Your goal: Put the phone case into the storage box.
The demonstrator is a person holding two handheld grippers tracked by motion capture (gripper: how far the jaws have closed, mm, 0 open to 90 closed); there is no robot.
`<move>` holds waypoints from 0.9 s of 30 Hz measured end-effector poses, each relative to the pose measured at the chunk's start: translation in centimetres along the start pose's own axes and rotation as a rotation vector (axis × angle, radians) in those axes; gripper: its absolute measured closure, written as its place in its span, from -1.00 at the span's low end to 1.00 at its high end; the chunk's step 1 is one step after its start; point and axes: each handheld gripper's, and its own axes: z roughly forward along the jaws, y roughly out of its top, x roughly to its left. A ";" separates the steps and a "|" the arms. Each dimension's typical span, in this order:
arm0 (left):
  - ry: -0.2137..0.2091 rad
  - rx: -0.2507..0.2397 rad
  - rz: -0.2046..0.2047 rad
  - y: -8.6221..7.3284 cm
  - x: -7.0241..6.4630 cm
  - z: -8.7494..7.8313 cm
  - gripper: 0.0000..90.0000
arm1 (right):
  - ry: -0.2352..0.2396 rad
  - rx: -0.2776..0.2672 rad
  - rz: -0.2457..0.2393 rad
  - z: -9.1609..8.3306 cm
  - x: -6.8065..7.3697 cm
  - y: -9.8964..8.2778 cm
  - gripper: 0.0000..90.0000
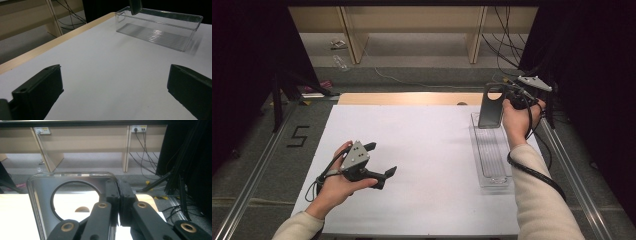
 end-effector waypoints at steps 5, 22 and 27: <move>0.000 0.001 0.000 0.0 0.0 0.0 -1.00 | -0.001 0.006 -0.001 0.2 0.0 0.0 0.97; 0.000 0.001 -0.001 0.0 0.0 0.0 -1.00 | -0.009 0.026 0.001 0.9 -0.1 -0.3 0.97; 0.000 -0.001 -0.001 0.0 0.0 0.0 -1.00 | -0.009 0.025 -0.005 1.1 -0.1 -0.3 0.97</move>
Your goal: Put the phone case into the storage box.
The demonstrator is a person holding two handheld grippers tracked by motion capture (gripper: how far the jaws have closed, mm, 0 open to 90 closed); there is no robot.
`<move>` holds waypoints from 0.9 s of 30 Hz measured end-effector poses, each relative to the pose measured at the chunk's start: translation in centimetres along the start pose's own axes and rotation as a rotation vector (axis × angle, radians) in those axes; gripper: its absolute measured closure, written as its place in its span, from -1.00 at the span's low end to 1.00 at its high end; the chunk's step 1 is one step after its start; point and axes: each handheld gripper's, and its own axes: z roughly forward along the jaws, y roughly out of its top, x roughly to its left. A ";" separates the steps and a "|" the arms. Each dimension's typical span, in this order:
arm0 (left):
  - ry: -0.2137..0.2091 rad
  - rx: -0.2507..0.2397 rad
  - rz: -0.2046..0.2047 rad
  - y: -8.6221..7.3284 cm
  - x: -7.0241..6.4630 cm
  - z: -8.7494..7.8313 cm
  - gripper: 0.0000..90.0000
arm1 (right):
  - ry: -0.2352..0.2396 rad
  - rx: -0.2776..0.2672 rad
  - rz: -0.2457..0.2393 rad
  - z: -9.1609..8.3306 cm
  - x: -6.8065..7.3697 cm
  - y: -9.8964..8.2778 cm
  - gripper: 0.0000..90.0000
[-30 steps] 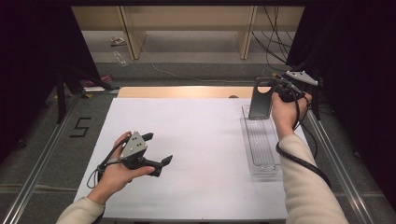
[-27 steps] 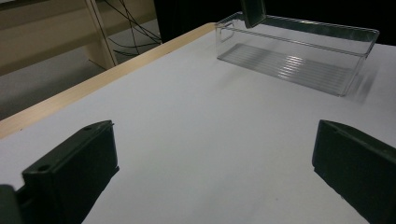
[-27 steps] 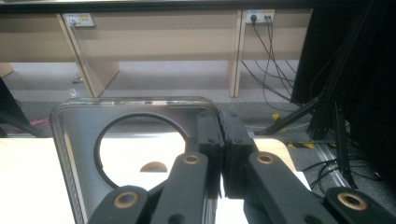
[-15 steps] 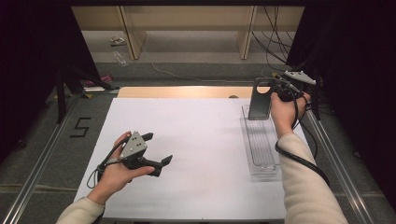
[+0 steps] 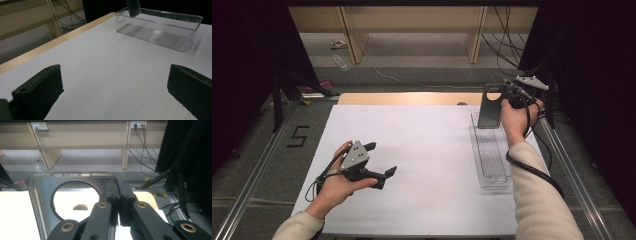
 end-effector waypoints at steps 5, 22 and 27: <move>0.000 0.001 0.000 0.0 0.0 0.0 -1.00 | -0.003 0.004 -0.004 0.2 0.1 -0.1 0.97; -0.001 0.002 0.000 0.0 0.0 0.0 -1.00 | -0.009 0.017 -0.014 0.9 0.3 -0.1 0.97; -0.001 0.002 0.000 0.0 0.0 0.0 -1.00 | -0.010 0.020 -0.016 1.0 0.3 -0.2 0.97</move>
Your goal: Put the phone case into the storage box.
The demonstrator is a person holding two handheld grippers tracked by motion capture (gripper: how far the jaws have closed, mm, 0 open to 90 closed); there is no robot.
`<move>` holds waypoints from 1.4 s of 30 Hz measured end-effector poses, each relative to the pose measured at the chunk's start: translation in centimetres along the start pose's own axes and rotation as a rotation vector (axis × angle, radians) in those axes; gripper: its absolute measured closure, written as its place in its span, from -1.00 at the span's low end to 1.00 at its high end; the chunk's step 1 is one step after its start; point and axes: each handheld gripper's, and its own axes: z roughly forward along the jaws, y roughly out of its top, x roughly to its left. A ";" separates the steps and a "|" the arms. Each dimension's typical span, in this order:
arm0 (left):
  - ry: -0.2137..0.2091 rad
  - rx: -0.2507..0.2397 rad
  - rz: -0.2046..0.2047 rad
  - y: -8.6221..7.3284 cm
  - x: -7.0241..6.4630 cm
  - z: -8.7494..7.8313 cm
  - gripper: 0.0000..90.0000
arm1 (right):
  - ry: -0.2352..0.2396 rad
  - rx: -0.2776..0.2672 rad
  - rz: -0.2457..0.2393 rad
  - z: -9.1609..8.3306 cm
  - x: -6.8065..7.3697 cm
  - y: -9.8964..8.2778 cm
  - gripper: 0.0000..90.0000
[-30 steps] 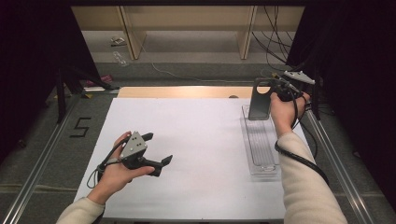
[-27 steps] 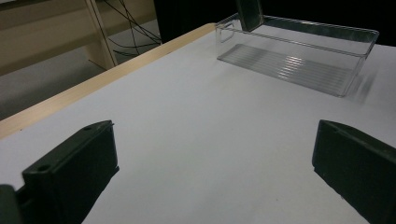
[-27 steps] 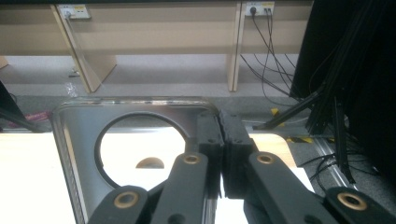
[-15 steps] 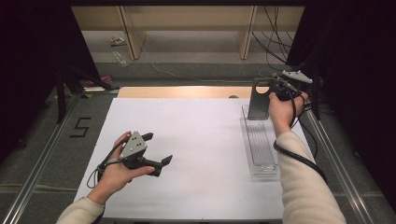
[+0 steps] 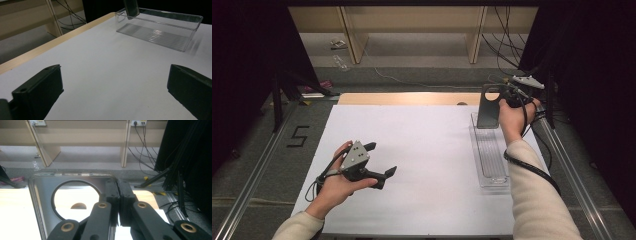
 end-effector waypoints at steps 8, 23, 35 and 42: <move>0.000 -0.001 0.000 0.0 0.0 0.0 -1.00 | -0.004 0.008 -0.001 0.3 -0.1 0.0 0.97; 0.000 0.000 0.001 0.0 0.0 0.0 -1.00 | -0.006 0.031 -0.006 1.2 0.1 -0.2 0.97; -0.001 0.000 0.000 0.0 0.0 0.0 -1.00 | -0.008 0.039 -0.024 1.6 0.2 -0.5 0.96; -0.001 0.000 -0.001 0.0 0.0 0.1 -1.00 | -0.007 0.051 -0.033 1.9 0.4 -0.7 0.95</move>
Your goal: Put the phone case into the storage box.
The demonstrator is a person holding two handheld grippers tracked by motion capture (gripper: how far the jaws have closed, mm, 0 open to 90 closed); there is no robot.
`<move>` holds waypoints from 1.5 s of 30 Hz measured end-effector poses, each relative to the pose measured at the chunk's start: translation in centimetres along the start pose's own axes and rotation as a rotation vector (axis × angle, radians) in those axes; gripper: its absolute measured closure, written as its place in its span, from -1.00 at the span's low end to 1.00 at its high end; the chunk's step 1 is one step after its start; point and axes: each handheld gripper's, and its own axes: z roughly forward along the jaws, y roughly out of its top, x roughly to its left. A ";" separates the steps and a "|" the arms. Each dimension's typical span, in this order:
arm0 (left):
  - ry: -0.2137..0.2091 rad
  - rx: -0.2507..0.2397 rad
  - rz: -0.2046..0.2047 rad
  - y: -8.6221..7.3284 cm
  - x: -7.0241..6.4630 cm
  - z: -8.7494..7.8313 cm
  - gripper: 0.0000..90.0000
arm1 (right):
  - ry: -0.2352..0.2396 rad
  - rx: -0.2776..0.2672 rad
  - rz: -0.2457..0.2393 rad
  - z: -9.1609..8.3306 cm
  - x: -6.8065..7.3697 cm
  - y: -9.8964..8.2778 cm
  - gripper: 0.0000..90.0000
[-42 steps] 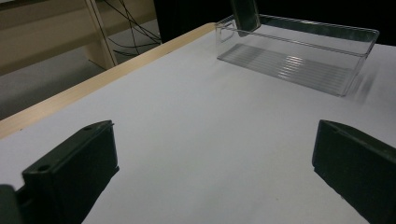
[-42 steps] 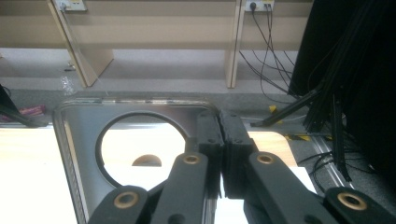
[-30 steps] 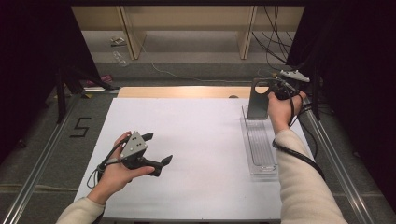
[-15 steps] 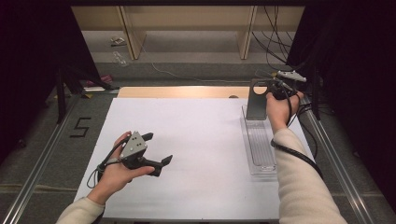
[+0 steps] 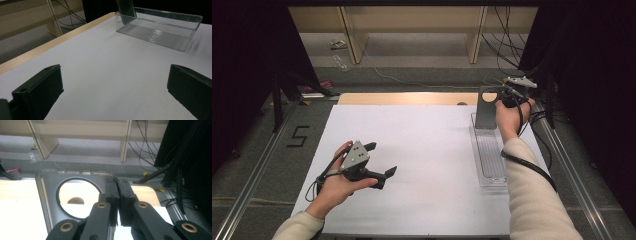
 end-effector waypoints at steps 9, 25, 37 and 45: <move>0.000 0.000 0.000 0.0 0.0 0.0 -1.00 | 0.004 0.012 -0.022 0.3 0.2 -0.4 0.95; -0.001 0.000 0.002 0.0 0.0 0.0 -1.00 | 0.010 0.034 -0.037 0.8 0.4 -1.0 0.93; -0.002 0.000 0.001 0.0 0.0 0.0 -1.00 | 0.011 0.043 -0.037 1.0 0.4 -1.2 0.91; -0.002 0.000 0.001 0.0 0.0 0.1 -1.00 | -0.001 0.047 -0.066 1.2 0.6 -1.3 0.55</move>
